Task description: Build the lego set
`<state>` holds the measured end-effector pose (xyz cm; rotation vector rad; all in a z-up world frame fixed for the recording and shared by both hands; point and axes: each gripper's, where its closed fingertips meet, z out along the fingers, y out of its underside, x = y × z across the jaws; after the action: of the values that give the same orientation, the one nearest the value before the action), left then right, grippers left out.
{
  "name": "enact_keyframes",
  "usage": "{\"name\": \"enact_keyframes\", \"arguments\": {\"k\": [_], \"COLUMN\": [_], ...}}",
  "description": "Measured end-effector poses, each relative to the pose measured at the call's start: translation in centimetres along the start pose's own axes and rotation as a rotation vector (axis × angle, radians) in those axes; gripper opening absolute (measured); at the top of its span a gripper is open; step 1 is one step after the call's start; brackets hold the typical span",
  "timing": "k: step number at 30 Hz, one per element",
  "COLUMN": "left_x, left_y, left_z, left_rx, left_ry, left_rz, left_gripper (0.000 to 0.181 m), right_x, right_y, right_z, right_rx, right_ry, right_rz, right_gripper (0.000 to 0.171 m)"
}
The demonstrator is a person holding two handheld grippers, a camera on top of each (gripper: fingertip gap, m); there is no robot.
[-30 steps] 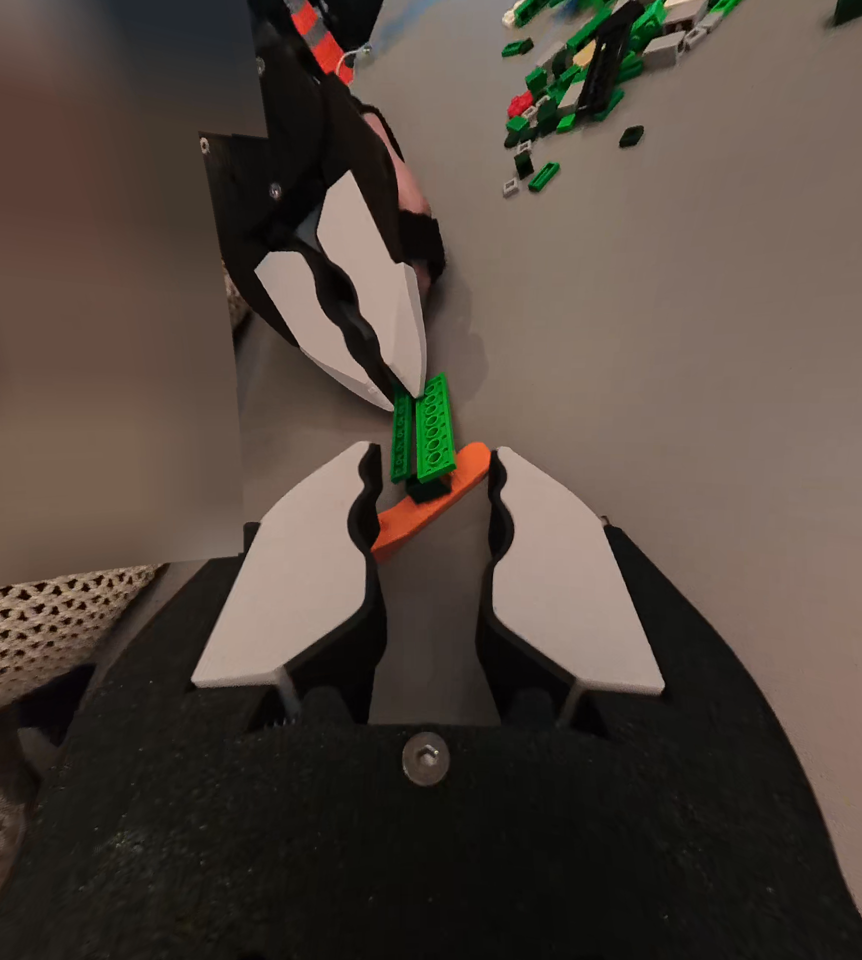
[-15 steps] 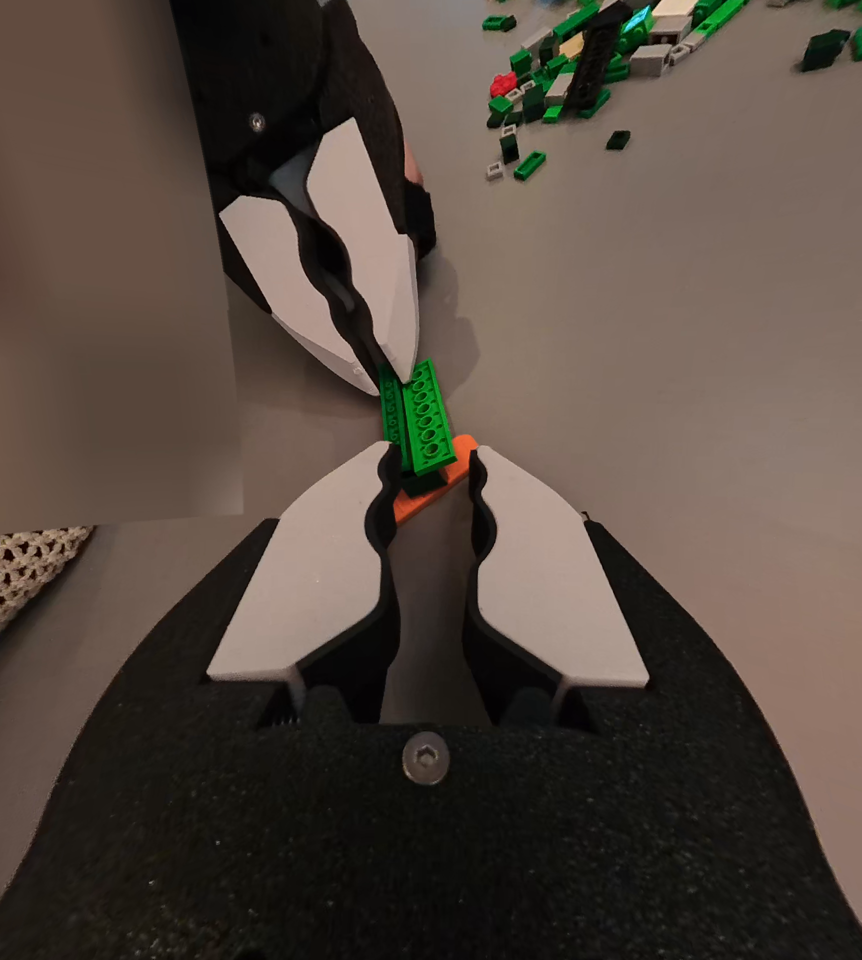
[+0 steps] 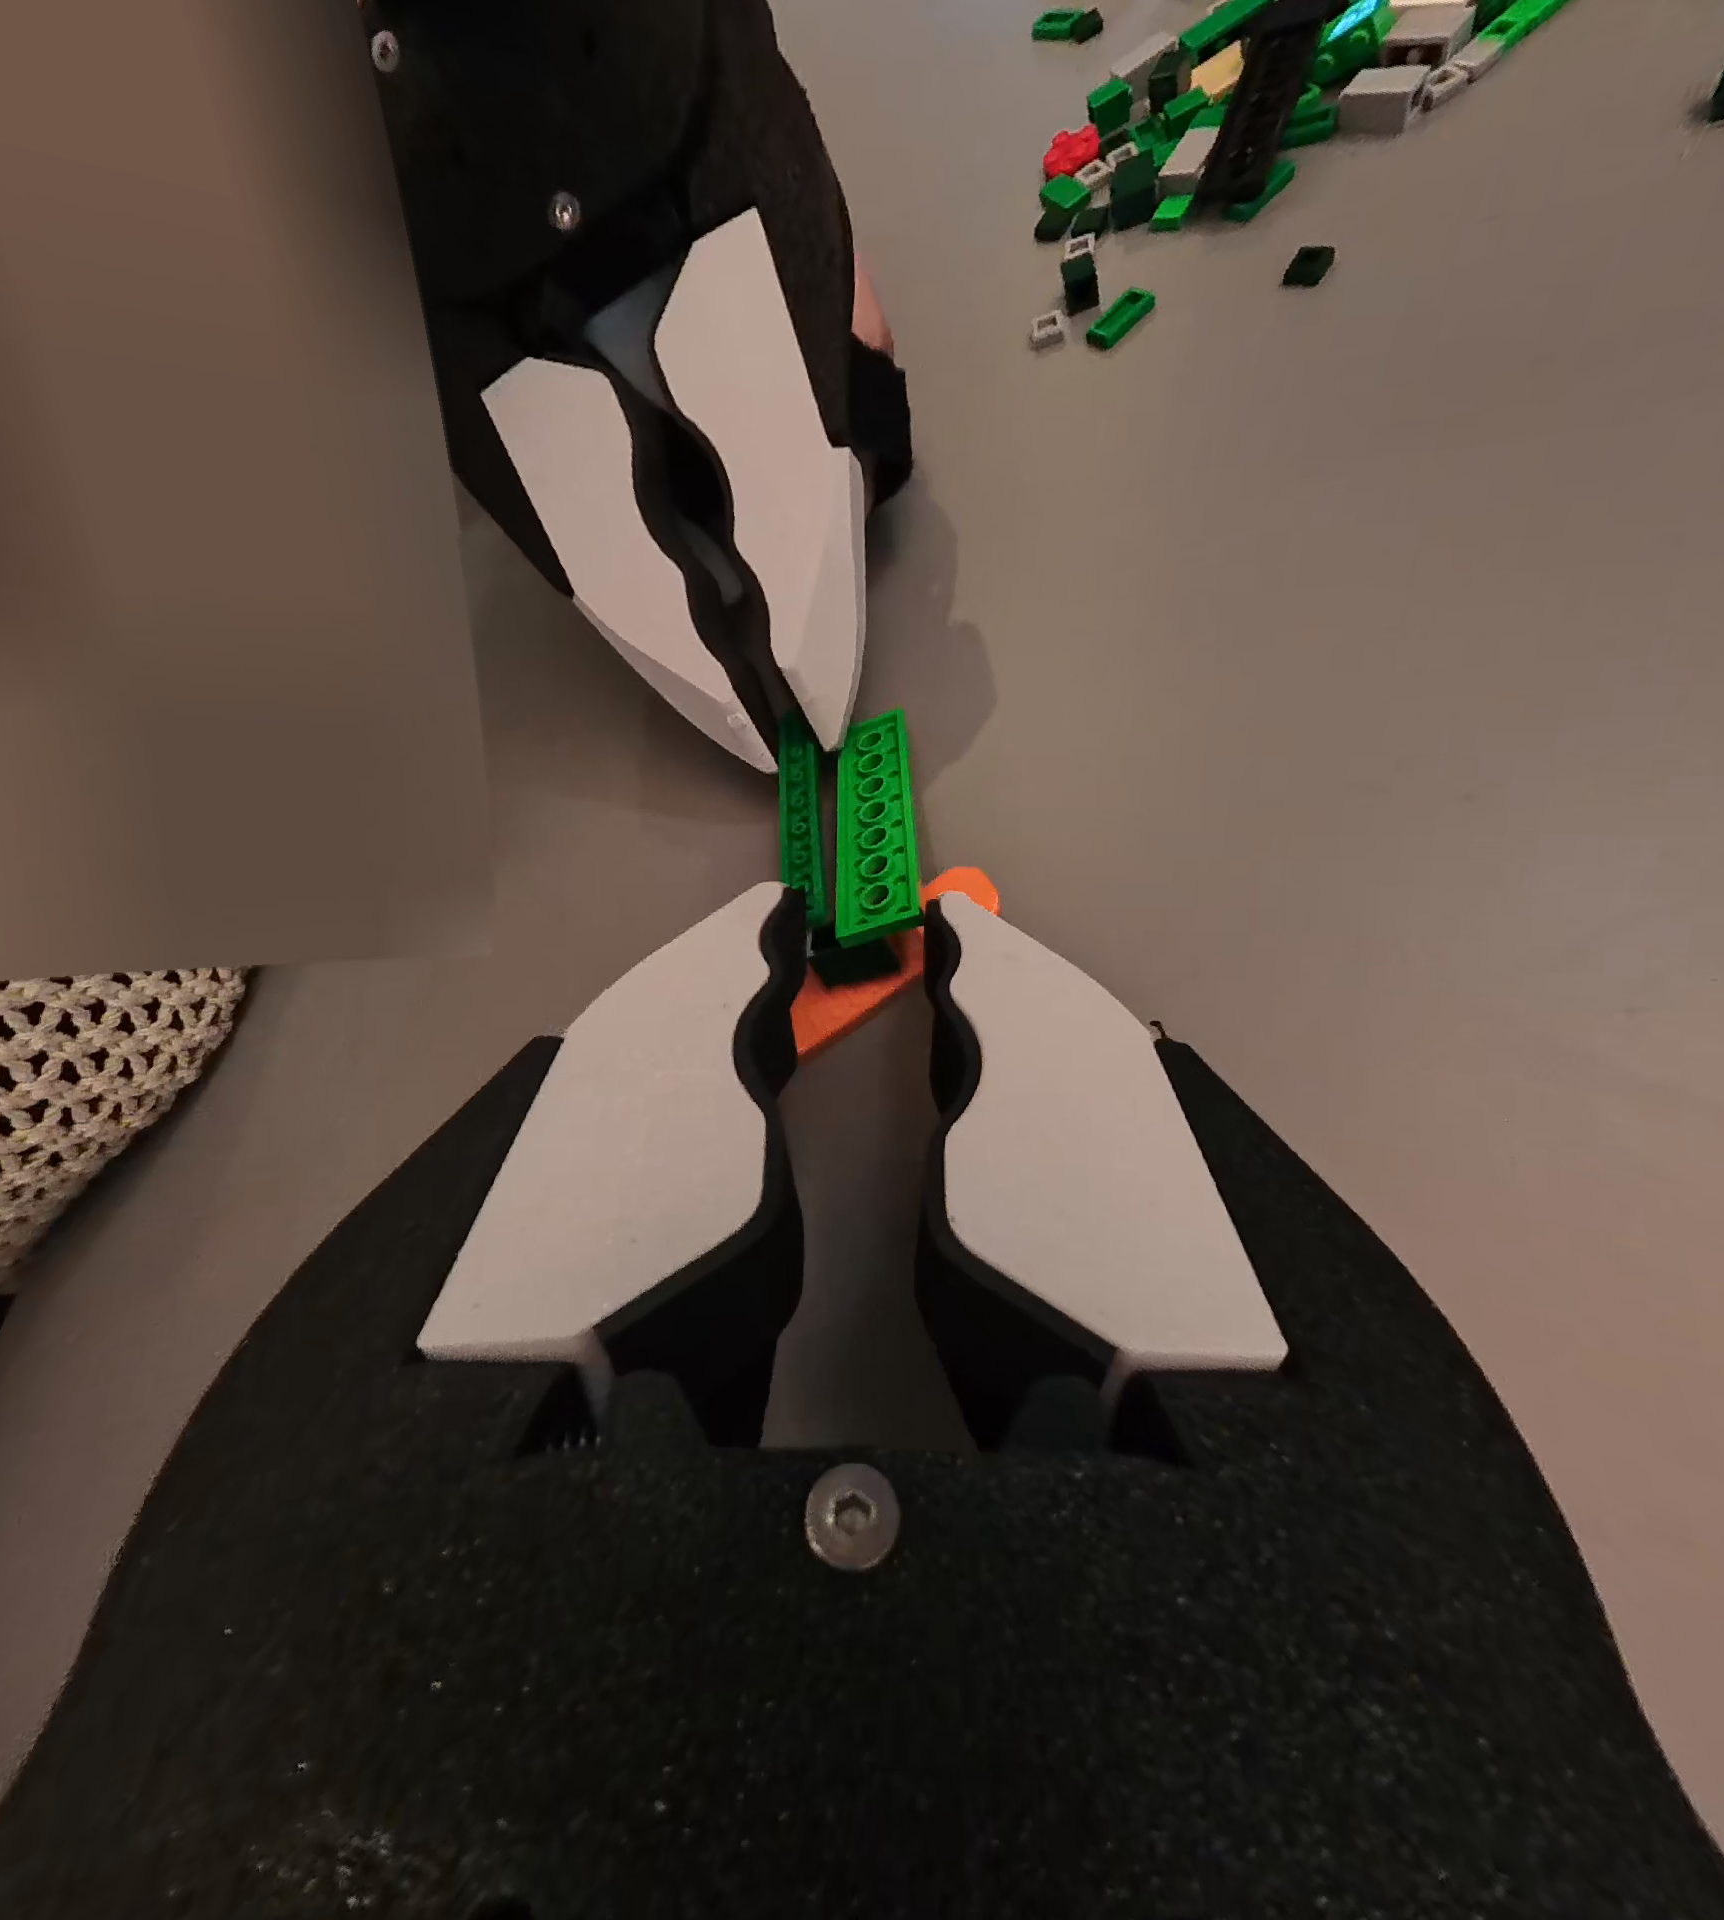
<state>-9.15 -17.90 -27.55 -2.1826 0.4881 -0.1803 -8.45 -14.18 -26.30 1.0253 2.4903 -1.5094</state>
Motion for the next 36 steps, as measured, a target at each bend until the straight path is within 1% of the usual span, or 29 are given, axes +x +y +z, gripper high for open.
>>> {"name": "enact_keyframes", "arguments": {"k": [6,21,29,32,36], "left_x": [-0.12,0.56,0.25,0.21,0.22], "left_y": [-0.05,-0.04,-0.09,-0.07,-0.07], "left_z": [0.18,0.31,0.38,0.42,0.44], "left_rx": [-0.005,-0.01,-0.01,-0.013,-0.013], "left_ry": [-0.003,0.06,0.038,0.024,0.025], "left_rz": [0.003,0.015,0.013,0.026,0.028], "left_gripper": [0.006,0.006,0.006,0.006,0.006], "right_x": [0.09,-0.2,-0.28,-0.1,-0.22], "right_y": [0.06,0.22,0.29,0.27,0.35], "right_z": [0.08,0.18,0.23,0.22,0.27], "right_rx": [-0.007,-0.02,-0.026,-0.026,-0.033], "right_ry": [0.013,0.016,0.017,0.026,0.03], "right_rz": [-0.005,-0.046,-0.061,-0.053,-0.076], "right_gripper": [0.017,0.02,0.02,0.017,0.017]}}
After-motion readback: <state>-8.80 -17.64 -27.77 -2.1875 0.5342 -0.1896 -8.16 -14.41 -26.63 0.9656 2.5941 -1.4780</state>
